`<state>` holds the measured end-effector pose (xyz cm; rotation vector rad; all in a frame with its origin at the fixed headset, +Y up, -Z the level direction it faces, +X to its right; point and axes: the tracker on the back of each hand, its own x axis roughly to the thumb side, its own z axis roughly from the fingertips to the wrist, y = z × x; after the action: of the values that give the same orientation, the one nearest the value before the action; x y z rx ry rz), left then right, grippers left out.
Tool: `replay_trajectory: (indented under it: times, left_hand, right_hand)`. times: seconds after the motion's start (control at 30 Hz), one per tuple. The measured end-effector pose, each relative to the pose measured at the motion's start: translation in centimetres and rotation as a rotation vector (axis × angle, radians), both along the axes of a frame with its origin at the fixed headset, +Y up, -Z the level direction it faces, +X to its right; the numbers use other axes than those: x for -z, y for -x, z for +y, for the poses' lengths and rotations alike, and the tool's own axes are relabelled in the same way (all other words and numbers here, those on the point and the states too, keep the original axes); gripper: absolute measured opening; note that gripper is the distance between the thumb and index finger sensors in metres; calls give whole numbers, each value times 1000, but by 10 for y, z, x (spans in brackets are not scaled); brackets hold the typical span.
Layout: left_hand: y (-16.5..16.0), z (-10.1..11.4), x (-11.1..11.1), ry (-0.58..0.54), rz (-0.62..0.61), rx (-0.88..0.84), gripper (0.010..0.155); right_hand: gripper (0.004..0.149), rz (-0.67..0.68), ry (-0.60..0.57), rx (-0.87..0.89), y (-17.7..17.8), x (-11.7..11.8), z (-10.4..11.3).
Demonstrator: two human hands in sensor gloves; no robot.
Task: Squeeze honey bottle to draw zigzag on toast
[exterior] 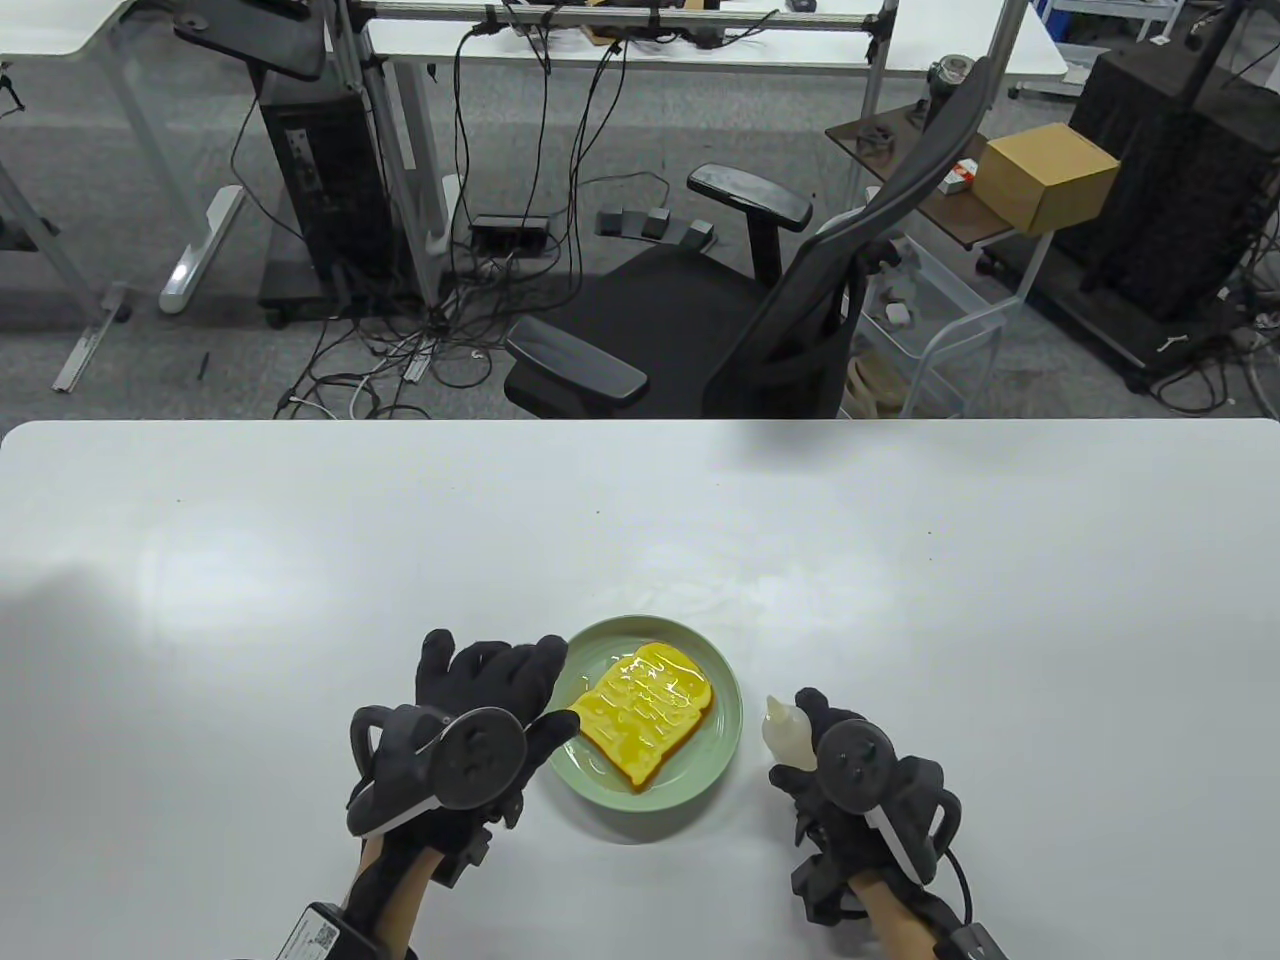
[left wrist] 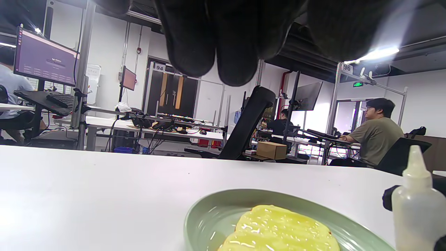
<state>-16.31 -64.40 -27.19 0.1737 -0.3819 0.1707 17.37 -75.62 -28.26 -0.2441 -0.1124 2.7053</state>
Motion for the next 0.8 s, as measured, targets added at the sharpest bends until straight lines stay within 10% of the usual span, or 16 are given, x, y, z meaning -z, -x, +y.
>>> replay_trajectory:
  times: [0.8]
  left_hand:
    - [1, -1, 1, -17, 15, 3, 71]
  right_hand:
    - [62, -37, -146, -191, 9, -11, 0]
